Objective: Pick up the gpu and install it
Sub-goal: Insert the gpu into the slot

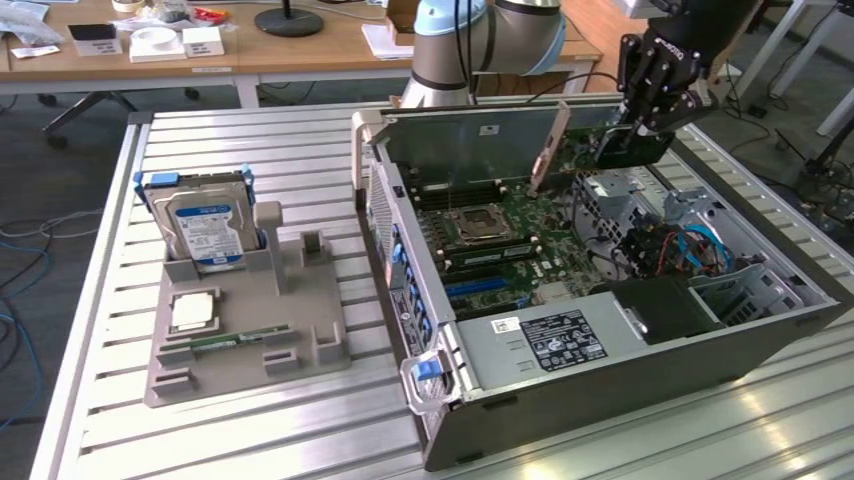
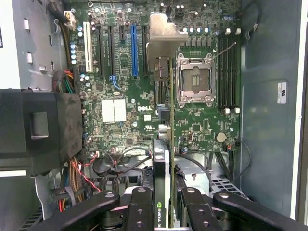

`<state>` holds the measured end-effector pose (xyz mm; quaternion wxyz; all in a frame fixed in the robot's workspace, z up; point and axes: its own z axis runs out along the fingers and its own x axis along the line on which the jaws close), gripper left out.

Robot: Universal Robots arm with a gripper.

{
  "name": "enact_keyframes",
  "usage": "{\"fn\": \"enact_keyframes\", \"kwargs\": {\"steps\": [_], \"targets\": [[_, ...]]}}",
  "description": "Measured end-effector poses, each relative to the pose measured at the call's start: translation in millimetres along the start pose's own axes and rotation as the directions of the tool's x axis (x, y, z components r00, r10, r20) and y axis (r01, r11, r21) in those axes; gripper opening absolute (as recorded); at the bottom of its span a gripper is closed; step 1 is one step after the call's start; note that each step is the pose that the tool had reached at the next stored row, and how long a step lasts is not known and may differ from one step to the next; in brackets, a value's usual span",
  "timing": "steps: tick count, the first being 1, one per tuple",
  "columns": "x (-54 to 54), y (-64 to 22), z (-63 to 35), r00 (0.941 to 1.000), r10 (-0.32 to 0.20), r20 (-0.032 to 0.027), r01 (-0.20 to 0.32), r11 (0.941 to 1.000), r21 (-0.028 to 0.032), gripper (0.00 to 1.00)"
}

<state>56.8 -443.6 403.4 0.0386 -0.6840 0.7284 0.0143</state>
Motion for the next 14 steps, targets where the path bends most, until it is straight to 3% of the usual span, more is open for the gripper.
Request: {"fn": "enact_keyframes", "kwargs": {"steps": [14], "targets": [[2.4,20.0,-0.6,1.0000,0.008,-0.0003,-0.008,1.0000,0.0007,0.27]]}}
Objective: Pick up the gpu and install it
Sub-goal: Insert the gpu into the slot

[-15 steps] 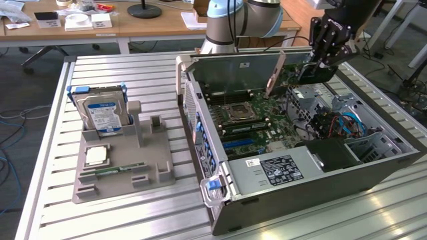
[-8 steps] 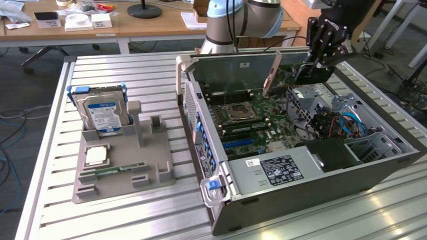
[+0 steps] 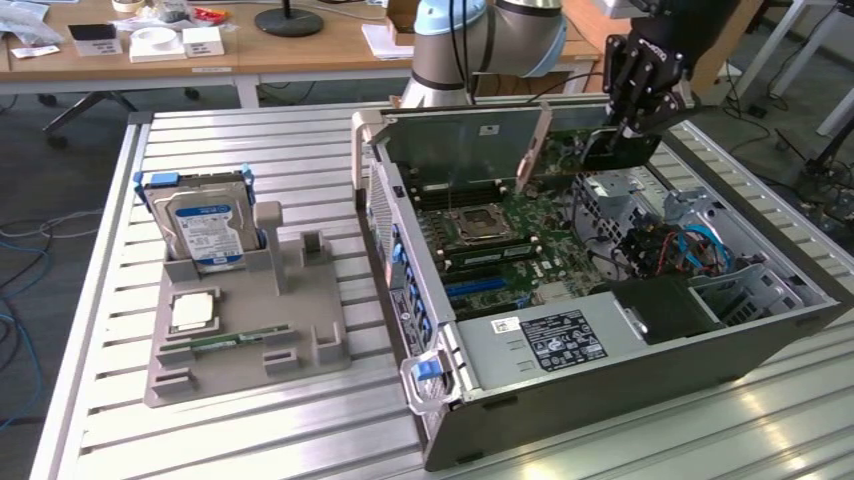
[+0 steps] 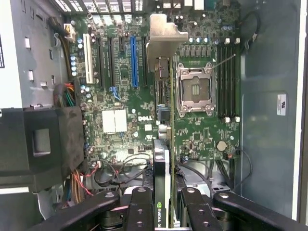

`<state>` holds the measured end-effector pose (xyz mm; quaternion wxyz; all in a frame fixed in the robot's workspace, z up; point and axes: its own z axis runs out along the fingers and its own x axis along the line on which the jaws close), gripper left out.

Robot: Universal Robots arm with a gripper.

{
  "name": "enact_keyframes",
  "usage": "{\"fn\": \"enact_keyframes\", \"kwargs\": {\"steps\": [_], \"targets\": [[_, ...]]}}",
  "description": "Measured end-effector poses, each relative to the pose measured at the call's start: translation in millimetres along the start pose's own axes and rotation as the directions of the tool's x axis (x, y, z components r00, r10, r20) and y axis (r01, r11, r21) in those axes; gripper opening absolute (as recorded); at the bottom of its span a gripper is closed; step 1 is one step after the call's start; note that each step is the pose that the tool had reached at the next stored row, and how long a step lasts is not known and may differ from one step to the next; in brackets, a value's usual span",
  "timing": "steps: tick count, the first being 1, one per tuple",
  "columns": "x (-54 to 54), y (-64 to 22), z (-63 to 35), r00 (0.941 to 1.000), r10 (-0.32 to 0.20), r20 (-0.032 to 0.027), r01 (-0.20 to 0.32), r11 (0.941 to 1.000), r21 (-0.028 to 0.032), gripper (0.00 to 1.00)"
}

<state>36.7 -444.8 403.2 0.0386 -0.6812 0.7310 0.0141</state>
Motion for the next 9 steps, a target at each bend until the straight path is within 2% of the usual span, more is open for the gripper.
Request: {"fn": "enact_keyframes", "kwargs": {"steps": [9], "targets": [[2.9,10.3,0.0,1.0000,0.001,-0.0001,-0.001,1.0000,0.0000,0.27]]}}
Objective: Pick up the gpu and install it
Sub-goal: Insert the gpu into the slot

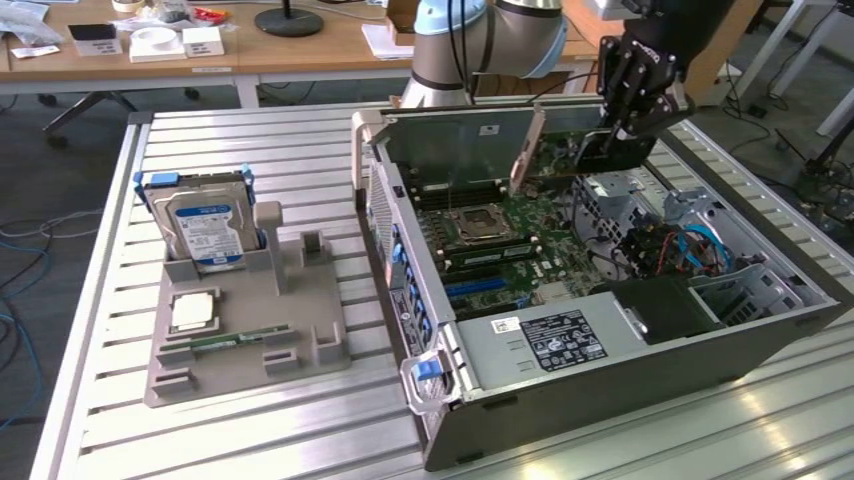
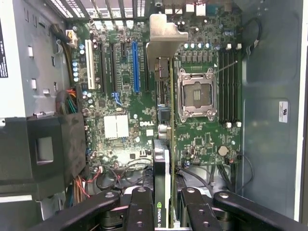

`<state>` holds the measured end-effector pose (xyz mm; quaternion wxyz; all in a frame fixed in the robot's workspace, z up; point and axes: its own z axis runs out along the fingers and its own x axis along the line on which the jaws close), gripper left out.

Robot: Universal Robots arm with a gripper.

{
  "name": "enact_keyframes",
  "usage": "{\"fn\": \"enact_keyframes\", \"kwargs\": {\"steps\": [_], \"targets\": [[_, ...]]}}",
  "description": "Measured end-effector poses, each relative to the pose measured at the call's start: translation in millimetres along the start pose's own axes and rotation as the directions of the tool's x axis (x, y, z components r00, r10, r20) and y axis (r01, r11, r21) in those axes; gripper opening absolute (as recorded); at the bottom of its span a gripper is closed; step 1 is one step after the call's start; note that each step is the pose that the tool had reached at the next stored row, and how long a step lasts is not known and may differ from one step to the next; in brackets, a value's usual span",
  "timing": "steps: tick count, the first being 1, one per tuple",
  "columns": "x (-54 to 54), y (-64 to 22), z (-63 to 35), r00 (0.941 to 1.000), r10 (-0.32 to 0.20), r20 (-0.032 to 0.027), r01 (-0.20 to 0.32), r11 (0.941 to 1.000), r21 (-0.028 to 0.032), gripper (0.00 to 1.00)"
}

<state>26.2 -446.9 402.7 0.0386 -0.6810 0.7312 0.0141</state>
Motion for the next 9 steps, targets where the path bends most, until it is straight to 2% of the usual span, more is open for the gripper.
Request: {"fn": "enact_keyframes", "kwargs": {"steps": [9], "targets": [[1.1,14.8,0.1,1.0000,0.001,-0.0001,-0.001,1.0000,0.0000,0.27]]}}
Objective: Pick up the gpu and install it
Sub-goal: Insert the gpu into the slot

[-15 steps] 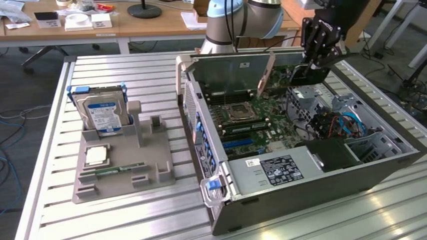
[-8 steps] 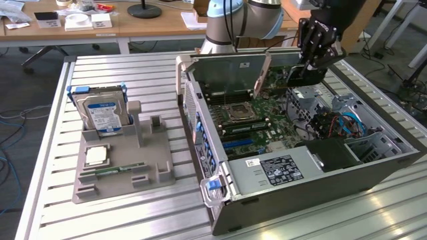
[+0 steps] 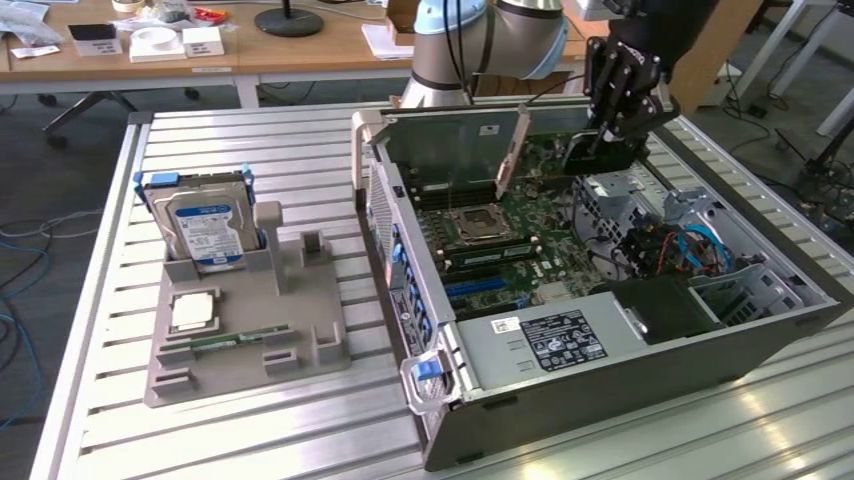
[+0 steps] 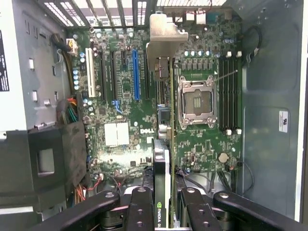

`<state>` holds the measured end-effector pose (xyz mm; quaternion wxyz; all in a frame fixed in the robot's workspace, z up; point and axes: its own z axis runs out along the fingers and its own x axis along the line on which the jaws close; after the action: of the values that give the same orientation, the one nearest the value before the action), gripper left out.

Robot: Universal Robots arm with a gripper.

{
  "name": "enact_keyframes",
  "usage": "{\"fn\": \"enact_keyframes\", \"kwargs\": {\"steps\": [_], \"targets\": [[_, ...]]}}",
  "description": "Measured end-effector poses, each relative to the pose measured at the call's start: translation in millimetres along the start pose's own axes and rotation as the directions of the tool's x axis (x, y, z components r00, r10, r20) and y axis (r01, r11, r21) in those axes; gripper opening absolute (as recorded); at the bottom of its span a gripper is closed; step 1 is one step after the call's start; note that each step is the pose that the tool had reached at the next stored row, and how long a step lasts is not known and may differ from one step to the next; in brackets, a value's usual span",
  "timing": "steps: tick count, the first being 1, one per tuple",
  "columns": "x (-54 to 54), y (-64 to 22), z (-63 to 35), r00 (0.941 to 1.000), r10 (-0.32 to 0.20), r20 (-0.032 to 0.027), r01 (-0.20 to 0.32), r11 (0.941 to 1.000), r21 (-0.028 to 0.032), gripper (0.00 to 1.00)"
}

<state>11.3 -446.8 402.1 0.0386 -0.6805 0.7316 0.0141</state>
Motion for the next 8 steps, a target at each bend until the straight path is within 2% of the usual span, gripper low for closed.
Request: {"fn": "enact_keyframes", "kwargs": {"steps": [4,8], "targets": [[0.5,6.3,-0.1,1.0000,0.000,-0.0001,0.000,1.0000,0.0001,0.27],[0.5,6.7,-0.2,1.0000,0.000,-0.0001,0.000,1.0000,0.0000,0.27]]}}
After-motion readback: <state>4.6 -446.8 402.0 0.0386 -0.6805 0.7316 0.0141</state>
